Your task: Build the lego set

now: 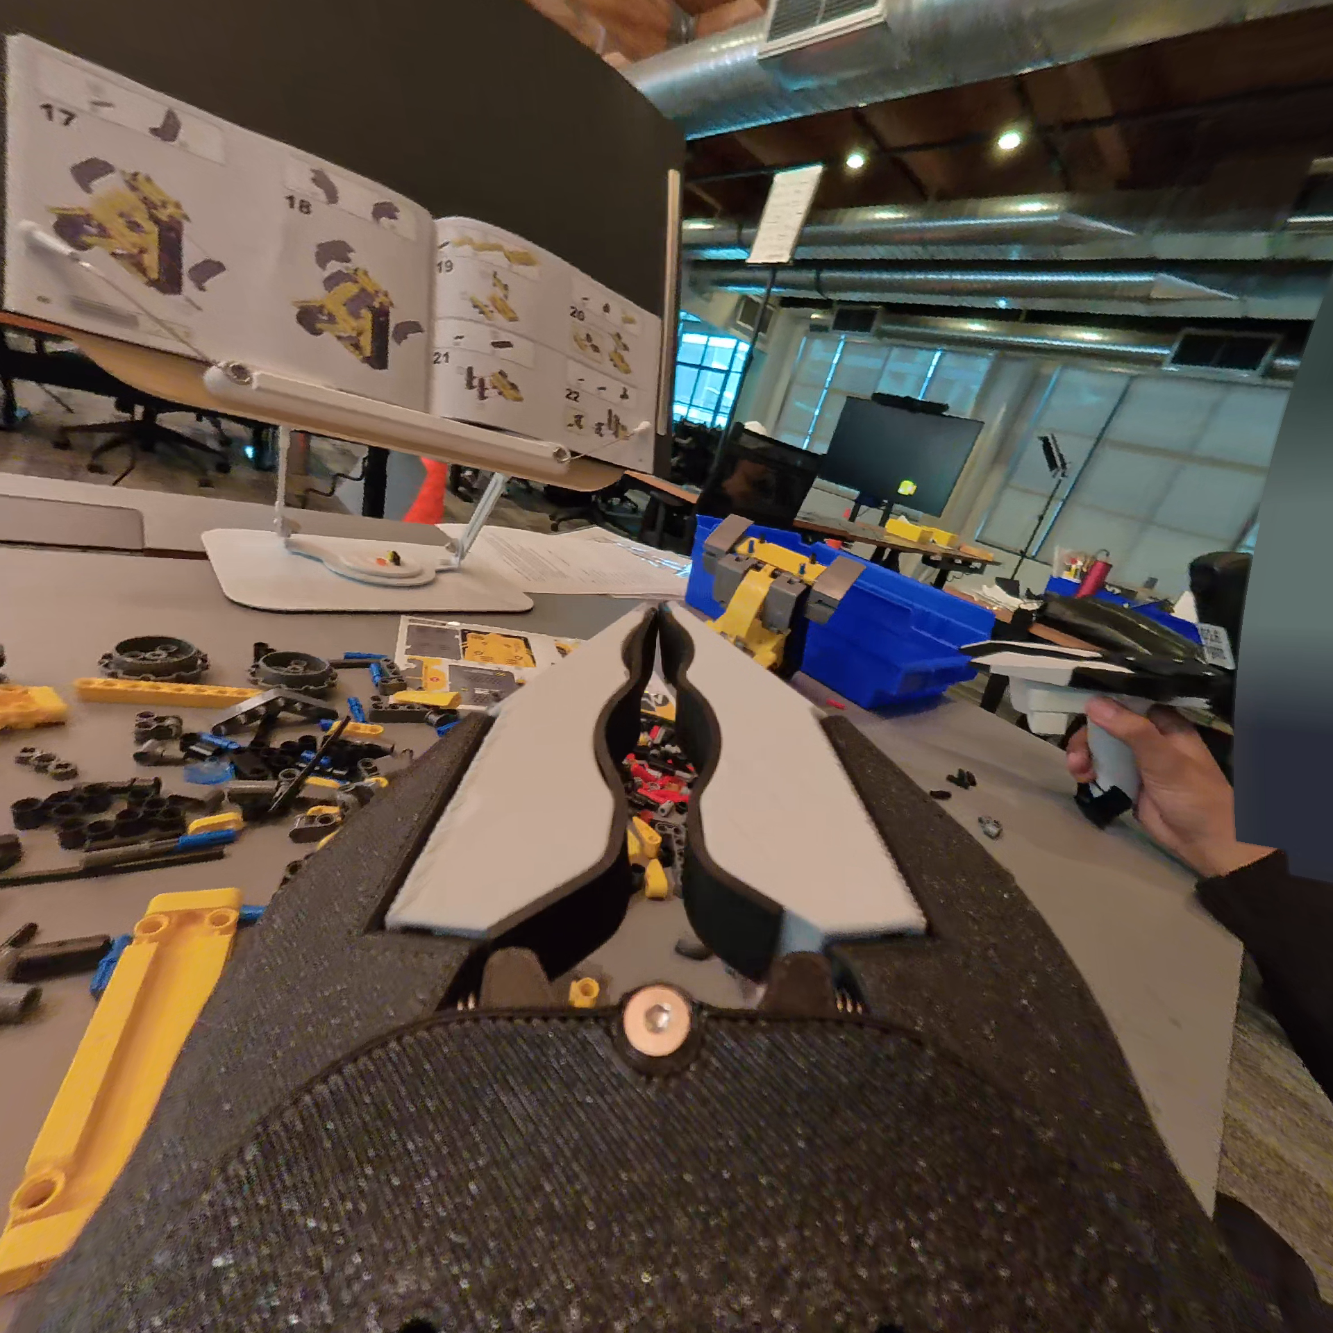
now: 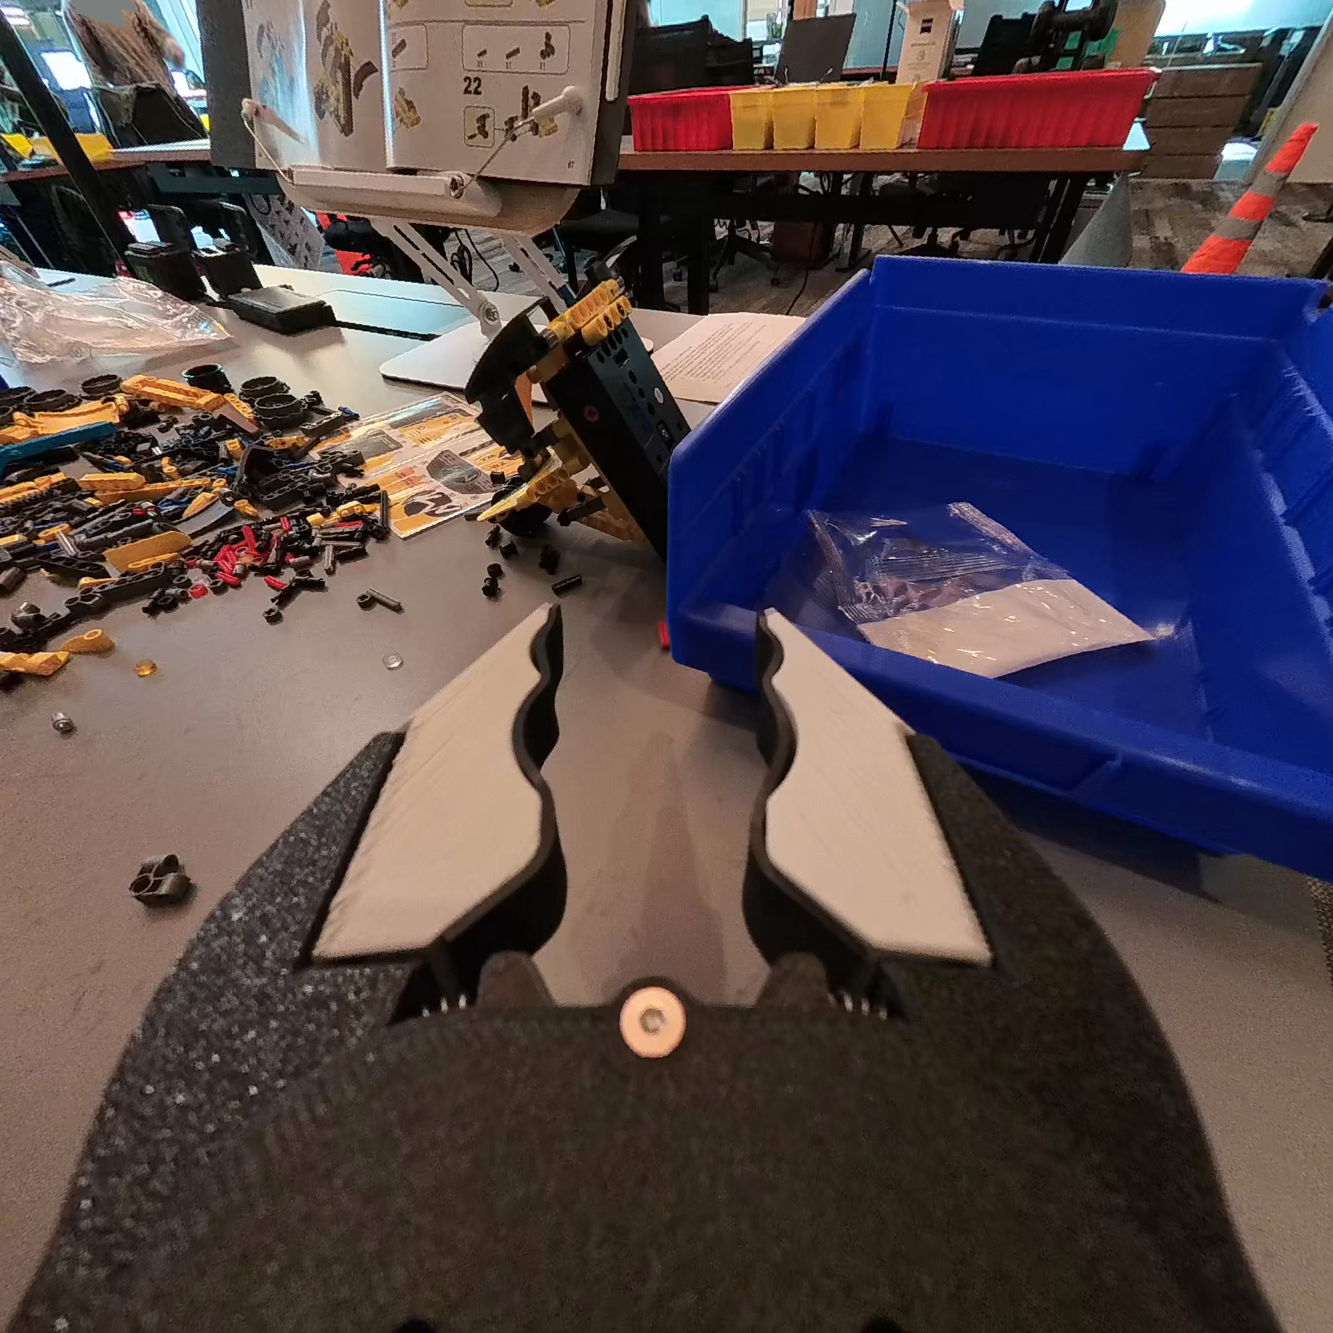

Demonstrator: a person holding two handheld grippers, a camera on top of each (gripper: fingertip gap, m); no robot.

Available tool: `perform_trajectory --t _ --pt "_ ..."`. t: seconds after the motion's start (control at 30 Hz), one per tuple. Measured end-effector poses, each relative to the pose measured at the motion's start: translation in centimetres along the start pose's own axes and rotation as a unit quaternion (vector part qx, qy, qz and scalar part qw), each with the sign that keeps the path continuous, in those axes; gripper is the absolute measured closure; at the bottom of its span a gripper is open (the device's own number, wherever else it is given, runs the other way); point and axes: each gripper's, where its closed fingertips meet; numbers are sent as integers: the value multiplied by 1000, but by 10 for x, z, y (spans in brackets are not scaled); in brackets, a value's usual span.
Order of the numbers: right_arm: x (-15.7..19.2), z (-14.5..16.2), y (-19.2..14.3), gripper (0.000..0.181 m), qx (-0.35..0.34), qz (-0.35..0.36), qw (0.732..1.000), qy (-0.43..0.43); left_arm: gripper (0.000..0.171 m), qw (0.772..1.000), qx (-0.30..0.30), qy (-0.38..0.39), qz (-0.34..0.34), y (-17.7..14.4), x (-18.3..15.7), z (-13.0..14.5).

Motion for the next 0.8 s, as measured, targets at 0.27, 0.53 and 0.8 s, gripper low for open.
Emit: perform_trajectory --t 0.27,0.53,0.8 --pt "0 0 0 128 1 1 1000 -1 161 997 -17 -40 -69 -8 36 -17" --pt "0 1 1 128 3 1 1000 -1 129 967 177 12 -185 -33 99 -12" --pt "1 3 3 128 16 5 1000 -10 143 938 252 76 -227 -54 127 0"
Point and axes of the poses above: each gripper's, where its closed fingertips meet, y out along the fingers, z out of its underside, x = y × z across the jaws, and after that the axes turned 12 degrees about -y, right-handed
